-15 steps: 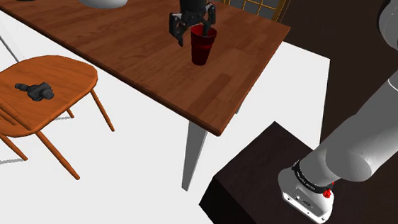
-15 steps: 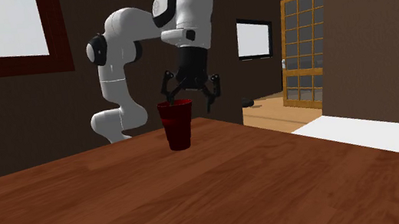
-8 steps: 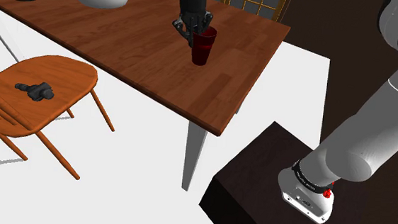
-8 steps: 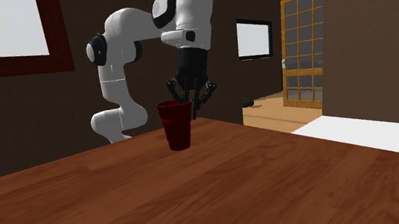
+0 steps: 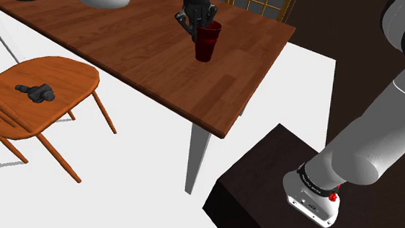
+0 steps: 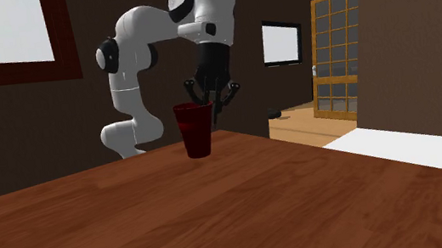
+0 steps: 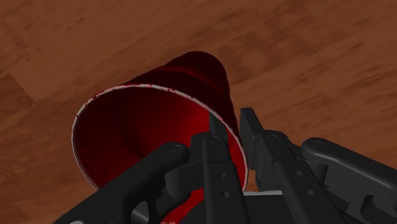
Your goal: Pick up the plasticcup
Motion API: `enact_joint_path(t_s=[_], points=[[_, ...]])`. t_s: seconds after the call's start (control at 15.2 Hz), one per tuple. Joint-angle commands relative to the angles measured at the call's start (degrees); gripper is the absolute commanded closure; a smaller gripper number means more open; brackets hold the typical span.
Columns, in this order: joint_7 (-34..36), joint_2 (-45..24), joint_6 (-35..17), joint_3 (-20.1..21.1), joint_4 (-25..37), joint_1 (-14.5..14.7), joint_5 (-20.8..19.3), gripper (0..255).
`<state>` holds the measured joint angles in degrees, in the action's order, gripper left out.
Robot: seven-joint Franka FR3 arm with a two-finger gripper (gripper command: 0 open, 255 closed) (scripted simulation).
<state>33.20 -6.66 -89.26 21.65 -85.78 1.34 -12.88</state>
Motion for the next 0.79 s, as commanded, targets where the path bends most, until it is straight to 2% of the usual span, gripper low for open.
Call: enact_joint_path(t_s=[0.0, 0.59, 0.73], points=[[-0.31, -0.19, 1.71, 0.02, 1.9, 0.07, -0.08, 255], [-0.97, -3.26, 9.91, 0.42, 12.94, 1.2, -1.44, 255], [-0.98, -3.32, 10.06, 0.42, 13.14, 1.23, -1.47, 255]])
